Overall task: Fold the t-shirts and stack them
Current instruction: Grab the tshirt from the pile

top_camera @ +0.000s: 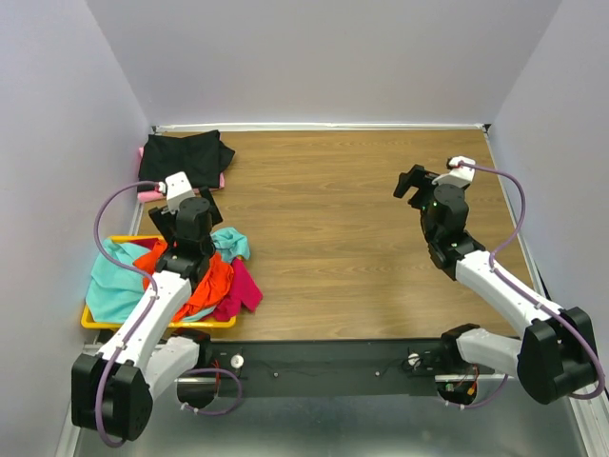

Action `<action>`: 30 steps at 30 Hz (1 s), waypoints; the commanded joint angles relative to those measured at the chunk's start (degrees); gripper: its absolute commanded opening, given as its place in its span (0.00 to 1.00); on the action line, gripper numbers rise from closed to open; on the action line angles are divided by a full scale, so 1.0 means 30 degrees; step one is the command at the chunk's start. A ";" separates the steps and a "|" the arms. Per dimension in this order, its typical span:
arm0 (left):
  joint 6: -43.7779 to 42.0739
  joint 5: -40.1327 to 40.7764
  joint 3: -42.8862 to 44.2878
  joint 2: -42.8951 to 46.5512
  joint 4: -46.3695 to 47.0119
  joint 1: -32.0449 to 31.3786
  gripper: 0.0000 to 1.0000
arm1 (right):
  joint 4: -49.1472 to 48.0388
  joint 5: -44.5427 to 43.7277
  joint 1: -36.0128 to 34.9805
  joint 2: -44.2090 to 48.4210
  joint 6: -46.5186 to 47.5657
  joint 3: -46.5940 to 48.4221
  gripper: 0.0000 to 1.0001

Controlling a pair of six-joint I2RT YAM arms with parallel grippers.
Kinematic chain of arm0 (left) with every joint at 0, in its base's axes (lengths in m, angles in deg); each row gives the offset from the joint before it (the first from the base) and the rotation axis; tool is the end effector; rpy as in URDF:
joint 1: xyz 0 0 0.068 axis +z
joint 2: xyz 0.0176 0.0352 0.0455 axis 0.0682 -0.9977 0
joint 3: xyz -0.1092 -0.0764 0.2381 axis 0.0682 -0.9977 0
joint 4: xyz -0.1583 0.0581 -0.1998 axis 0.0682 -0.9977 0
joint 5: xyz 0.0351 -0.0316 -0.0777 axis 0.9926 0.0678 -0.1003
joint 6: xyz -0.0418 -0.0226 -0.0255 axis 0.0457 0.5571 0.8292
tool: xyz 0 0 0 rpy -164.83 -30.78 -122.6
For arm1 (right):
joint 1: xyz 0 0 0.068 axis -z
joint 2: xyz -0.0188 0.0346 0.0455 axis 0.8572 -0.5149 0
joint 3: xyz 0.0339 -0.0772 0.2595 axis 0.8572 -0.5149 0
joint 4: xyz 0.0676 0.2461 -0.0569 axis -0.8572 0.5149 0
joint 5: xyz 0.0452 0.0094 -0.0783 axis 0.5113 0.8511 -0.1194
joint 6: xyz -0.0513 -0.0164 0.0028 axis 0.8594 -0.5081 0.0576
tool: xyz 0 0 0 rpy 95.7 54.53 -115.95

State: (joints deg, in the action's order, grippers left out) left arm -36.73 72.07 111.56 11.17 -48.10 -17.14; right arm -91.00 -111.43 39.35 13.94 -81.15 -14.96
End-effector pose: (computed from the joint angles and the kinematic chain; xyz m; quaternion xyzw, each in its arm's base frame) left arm 0.2078 -0.0261 0.2668 -0.2269 0.7678 0.1120 0.5886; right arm 0.2503 0.0736 0.2796 0.1420 0.7309 0.0667 0.6642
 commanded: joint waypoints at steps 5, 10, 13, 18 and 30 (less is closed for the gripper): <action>0.0735 -0.0391 0.2562 -0.2209 -0.2215 0.0017 0.98 | 0.0479 -0.0685 0.0020 0.0335 -0.0521 0.0151 1.00; 0.3812 -0.0330 0.5057 -0.4057 -0.7106 -0.0012 0.97 | 0.0772 -0.0158 0.0020 0.0627 -0.0668 0.0122 1.00; 0.5599 -0.0302 0.5324 -0.5025 -0.8954 -0.0012 0.97 | 0.0831 0.0164 0.0020 0.1037 -0.0843 -0.0142 1.00; 0.7447 -0.0533 0.4681 -0.5438 -1.0305 -0.0012 0.97 | 0.1006 0.0838 0.0020 0.1565 -0.1107 -0.0260 1.00; 0.9440 -0.1855 0.3302 -0.4645 -1.0862 -0.0539 0.86 | 0.1183 0.1073 0.0020 0.1946 -0.1401 -0.0318 1.00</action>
State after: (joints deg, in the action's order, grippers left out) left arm -11.99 67.77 121.98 -3.38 -78.64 -17.62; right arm -89.03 -109.05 39.35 19.06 -84.38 -15.18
